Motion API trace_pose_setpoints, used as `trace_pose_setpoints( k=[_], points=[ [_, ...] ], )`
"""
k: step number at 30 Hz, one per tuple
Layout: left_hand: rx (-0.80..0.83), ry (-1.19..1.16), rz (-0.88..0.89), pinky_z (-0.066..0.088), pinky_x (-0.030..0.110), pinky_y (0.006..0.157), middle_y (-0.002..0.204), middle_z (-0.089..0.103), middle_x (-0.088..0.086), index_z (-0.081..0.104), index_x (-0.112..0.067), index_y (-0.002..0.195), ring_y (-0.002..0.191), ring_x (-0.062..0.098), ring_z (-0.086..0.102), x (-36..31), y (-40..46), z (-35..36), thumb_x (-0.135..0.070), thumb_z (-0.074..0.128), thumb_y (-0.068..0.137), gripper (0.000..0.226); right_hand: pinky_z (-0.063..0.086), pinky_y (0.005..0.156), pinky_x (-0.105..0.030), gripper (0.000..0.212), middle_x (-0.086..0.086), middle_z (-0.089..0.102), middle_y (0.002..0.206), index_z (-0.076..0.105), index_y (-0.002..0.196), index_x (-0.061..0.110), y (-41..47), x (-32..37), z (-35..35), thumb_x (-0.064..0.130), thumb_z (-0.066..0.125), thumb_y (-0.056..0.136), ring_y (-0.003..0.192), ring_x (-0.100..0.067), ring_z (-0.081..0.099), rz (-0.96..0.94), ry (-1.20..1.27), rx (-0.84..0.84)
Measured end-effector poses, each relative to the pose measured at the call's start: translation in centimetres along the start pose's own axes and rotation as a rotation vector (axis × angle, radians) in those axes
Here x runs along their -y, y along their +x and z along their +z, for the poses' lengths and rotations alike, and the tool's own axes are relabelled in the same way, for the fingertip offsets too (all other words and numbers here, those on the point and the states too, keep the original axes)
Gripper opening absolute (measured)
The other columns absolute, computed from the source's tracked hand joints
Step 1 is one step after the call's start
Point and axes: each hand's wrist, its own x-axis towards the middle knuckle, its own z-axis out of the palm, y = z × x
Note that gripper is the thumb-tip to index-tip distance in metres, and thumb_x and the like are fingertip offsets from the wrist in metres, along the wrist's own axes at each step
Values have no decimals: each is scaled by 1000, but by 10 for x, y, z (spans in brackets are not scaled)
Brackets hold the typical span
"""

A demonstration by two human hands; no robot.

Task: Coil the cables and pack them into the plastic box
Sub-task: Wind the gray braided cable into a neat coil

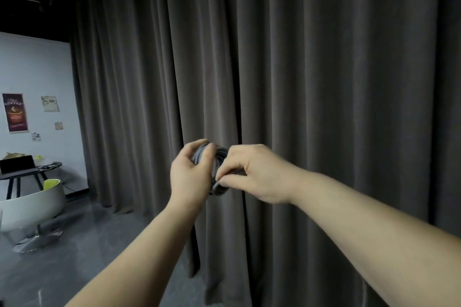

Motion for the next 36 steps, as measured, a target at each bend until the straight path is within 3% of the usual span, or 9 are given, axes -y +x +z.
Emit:
trace_pose_setpoints(
  k=[5, 8, 11, 14, 20, 27, 30, 33, 36],
  points=[
    [194, -366, -185, 52, 40, 85, 92, 74, 12, 72, -20, 91, 88, 25, 67, -7, -17, 11, -34, 48, 101, 30, 39, 56, -26, 40, 10, 49, 55, 54, 63, 18, 2, -22, 15, 41, 87, 58, 54, -5, 43, 306, 238, -381],
    [252, -409, -219, 54, 30, 76, 85, 74, 8, 68, -11, 101, 77, 14, 68, -11, -25, 16, -40, 41, 101, 39, 32, 51, -27, 55, 9, 44, 52, 47, 61, 17, -3, -27, 16, 54, 85, 51, 51, -8, 37, 463, 186, -405],
    [348, -404, -224, 43, 23, 64, 67, 62, -7, 64, -7, 109, 56, 3, 54, -6, -29, 19, -48, 67, 82, 49, 27, 48, -27, 58, 8, 39, 51, 42, 58, 18, -7, -27, 12, 59, 82, 54, 50, -10, 32, 567, 184, -370],
    [455, -433, -219, 47, 20, 66, 74, 68, -10, 59, -10, 119, 58, 1, 58, -1, -29, 17, -39, 78, 60, 69, 25, 47, -26, 51, 9, 36, 48, 41, 55, 18, -9, -33, 13, 47, 82, 62, 49, -10, 31, 608, 196, -362],
    [402, -344, -191, 46, 19, 68, 65, 64, -14, 57, -9, 125, 61, -1, 58, 7, -26, 11, -17, 63, 90, 37, 38, 46, -18, 11, 3, 55, 50, 63, 79, 4, -24, -45, 1, -4, 63, 85, 46, -9, 46, 529, 832, -178],
    [396, -312, -154, 43, 26, 74, 64, 62, -15, 62, -17, 116, 62, 0, 57, -1, -25, 22, -25, 66, 89, 28, 49, 65, -18, 18, 5, 68, 70, 69, 75, 16, -14, -45, 12, 0, 70, 81, 66, -5, 62, 442, 628, -585],
    [330, -325, -149, 45, 23, 71, 64, 61, -14, 62, -15, 116, 62, 0, 57, -5, -26, 24, -15, 59, 95, 21, 51, 84, -21, 16, 5, 71, 95, 74, 95, 19, -18, -44, 15, 9, 69, 84, 89, -2, 66, 381, 473, -570],
    [250, -367, -168, 46, 17, 64, 68, 58, -10, 62, -16, 115, 60, 1, 56, -7, -22, 24, -16, 58, 96, 20, 37, 107, -22, 69, 12, 49, 136, 49, 137, 27, -24, -40, 19, 37, 76, 74, 123, 1, 48, 350, 290, -252],
    [253, -410, -188, 47, 19, 63, 67, 59, -11, 62, -17, 117, 60, 2, 57, -12, -22, 25, -21, 60, 95, 23, 33, 108, -28, 116, 23, 25, 149, 7, 146, 49, -24, -34, 21, 60, 78, 55, 135, -5, 35, 401, 111, -72]
  ],
)
